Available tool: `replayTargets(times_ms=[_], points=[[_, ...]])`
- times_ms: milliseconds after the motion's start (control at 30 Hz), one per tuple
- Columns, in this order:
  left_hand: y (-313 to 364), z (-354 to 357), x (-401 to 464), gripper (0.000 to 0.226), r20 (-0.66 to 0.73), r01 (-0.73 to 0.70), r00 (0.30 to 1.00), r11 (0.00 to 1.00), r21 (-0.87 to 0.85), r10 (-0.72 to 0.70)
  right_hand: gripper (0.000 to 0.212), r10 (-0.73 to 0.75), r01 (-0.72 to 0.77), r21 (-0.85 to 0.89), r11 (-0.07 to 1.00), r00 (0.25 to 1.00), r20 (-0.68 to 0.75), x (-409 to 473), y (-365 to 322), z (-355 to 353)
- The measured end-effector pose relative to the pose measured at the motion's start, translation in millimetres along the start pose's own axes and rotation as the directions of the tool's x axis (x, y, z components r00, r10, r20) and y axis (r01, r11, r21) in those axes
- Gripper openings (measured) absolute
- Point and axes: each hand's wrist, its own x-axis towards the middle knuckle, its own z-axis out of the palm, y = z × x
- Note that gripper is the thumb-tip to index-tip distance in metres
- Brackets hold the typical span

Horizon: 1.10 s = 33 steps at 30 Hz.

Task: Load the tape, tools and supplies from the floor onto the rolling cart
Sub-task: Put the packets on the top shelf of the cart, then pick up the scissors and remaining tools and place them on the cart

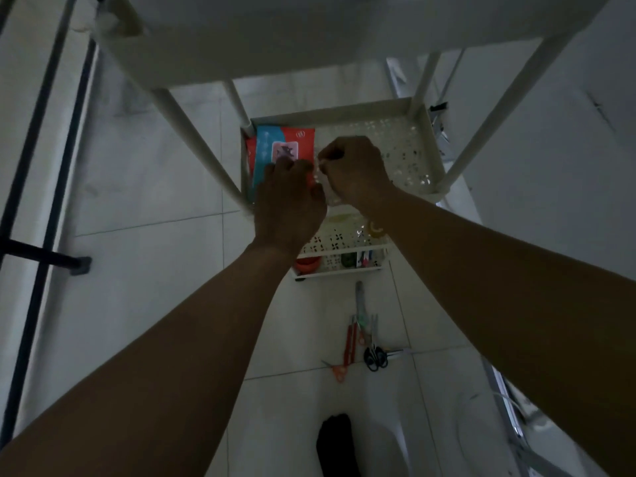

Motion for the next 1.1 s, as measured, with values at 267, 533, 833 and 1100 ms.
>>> replayTargets(times_ms=[267,533,833,1100], points=[[31,34,-72,0.02,-0.105,0.053,0.99,0.945,-0.322,-0.091,0.017,-0.001,0.0,0.249,0.968,1.0,0.004,-53,52,-32],[-2,174,-163,0.043,0.395,0.602,0.774,0.769,-0.215,-0.495,0.02,0.327,-0.353,0.141,0.925,0.928,0.178,-98,240,29],[-75,353,-275,0.015,0.62,0.822,0.467,0.568,-0.042,-0.63,0.027,0.505,-0.482,-0.148,0.863,0.828,0.246,-118,446,129],[-90,440,-316,0.049,0.487,0.729,0.597,0.684,0.0,-0.637,0.015,0.39,-0.338,-0.251,0.907,0.898,0.203,-112,520,205]])
